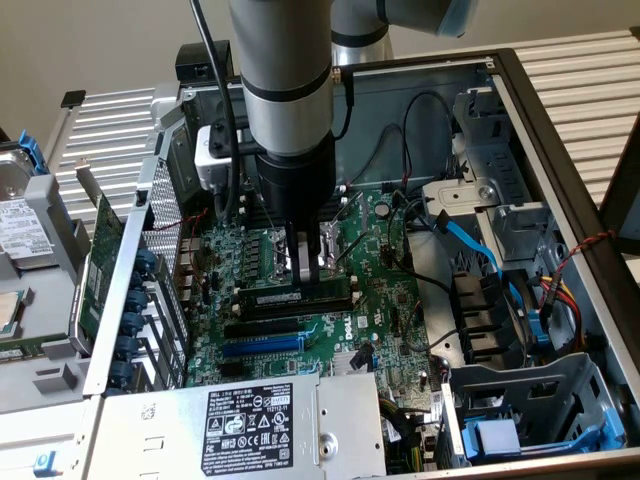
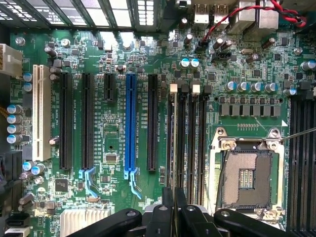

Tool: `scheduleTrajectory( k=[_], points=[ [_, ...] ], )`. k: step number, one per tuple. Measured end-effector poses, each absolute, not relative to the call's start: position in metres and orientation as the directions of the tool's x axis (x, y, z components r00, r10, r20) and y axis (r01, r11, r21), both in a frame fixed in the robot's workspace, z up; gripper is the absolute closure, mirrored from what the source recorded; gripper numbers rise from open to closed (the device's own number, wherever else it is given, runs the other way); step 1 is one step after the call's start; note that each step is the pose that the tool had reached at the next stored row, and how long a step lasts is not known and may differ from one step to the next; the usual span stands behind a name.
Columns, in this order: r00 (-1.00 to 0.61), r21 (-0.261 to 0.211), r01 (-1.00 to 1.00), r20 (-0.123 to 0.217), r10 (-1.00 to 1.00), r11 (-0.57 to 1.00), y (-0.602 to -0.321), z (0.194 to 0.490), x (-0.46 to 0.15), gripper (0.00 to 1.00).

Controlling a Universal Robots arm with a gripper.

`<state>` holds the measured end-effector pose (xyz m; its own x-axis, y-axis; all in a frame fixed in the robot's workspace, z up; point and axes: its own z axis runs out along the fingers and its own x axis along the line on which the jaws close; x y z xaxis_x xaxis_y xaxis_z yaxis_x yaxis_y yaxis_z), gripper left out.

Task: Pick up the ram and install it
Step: 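Insert the ram into the slot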

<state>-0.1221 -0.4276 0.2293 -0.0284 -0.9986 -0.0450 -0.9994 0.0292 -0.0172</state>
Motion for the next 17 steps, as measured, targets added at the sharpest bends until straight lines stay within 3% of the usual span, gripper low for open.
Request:
scheduleTrajectory(
  k=[17],
  points=[
    [-0.029, -0.018, -0.999, -0.045, -0.999, 0.029, -0.4276, 0.2282, -0.1230, 0.85]
  ],
)
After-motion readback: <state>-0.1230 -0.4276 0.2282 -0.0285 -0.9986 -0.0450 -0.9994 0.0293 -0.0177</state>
